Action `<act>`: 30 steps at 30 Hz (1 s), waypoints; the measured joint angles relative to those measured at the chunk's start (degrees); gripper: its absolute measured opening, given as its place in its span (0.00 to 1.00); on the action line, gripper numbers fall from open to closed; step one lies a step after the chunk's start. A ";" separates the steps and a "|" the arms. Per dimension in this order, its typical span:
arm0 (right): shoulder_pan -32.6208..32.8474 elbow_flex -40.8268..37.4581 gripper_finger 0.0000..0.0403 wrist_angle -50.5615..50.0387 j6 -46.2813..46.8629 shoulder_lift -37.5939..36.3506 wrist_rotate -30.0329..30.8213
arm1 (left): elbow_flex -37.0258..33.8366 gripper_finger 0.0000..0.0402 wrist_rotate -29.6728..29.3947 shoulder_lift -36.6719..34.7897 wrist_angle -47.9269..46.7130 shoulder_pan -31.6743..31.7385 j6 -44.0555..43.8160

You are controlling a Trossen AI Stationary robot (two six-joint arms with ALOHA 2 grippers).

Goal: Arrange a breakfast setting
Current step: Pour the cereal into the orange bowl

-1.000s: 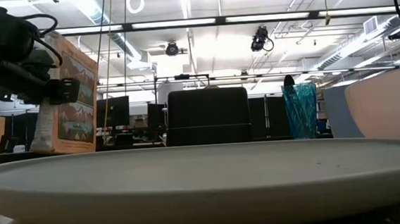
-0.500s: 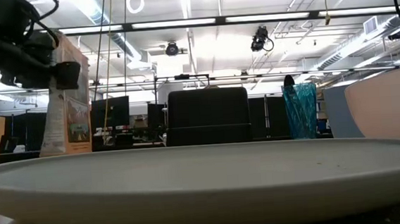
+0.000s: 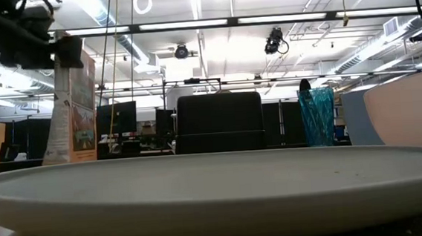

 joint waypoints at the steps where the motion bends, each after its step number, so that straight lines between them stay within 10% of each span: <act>1: 0.02 0.00 0.44 0.01 -0.01 0.00 0.01 | 0.83 0.75 -0.01 0.00 0.03 -0.37 0.83; 30: -3.22 0.00 0.44 0.75 -1.69 0.00 -3.21 | 20.91 0.75 -7.73 6.20 0.14 -12.35 22.17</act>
